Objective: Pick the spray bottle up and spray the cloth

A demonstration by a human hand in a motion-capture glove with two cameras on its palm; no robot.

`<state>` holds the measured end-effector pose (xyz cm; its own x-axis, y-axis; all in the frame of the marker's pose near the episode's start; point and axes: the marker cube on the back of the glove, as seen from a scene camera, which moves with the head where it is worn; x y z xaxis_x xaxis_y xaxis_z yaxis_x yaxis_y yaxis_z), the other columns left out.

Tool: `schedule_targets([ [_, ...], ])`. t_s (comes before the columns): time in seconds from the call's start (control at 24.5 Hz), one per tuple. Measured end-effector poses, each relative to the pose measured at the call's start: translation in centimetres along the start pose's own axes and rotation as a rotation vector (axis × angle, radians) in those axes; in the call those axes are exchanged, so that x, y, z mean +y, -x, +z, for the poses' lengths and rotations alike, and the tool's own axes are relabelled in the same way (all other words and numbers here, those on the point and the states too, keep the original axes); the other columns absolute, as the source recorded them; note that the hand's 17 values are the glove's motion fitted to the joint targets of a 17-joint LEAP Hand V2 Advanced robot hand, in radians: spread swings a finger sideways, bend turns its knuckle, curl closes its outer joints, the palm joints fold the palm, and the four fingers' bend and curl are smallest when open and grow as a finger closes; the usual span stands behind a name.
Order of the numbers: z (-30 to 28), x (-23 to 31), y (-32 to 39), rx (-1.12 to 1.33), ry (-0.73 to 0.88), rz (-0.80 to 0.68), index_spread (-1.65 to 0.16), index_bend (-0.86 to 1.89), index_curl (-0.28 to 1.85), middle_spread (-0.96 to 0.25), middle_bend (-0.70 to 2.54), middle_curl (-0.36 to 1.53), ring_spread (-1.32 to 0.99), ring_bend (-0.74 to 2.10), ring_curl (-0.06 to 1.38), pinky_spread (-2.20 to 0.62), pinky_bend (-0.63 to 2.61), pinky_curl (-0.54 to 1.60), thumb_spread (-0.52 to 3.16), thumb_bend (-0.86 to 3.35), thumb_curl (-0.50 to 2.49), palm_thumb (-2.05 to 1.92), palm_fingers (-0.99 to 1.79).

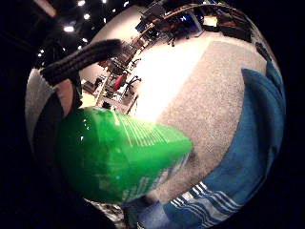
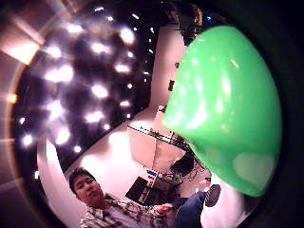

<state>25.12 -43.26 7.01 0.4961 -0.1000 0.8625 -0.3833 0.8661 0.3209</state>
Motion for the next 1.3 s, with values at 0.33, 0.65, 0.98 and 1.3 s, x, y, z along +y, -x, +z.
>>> schedule_targets([
  [0.33, -1.0, 1.9, -0.5, 0.018, 0.111, 0.051, -0.30, 0.05, 0.38, -0.12, 0.37, 0.45, -0.15, 0.44, 0.44, 0.02, 0.43, 0.40, 0.56, -0.05, 0.72, 0.94, 0.78],
  [0.65, -3.9, 3.6, -0.3, 0.351, 0.133, 0.061, -0.35, 0.12, 0.34, -0.12, 0.25, 0.40, -0.06, 0.27, 0.40, 0.13, 0.34, 0.38, 0.77, -0.10, 0.62, 0.68, 0.11],
  [0.98, -14.3, 11.3, 2.1, 0.908, 0.184, 0.121, -0.38, 0.15, 0.30, -0.12, 0.18, 0.36, -0.01, 0.23, 0.33, 0.17, 0.35, 0.32, 0.93, -0.06, 0.55, 0.47, 0.08],
  [1.3, -23.4, 28.5, 5.2, 1.224, 0.188, 0.171, -0.39, 0.15, 0.29, -0.12, 0.18, 0.34, 0.03, 0.26, 0.32, 0.19, 0.37, 0.32, 1.01, -0.03, 0.52, 0.44, 0.07],
])
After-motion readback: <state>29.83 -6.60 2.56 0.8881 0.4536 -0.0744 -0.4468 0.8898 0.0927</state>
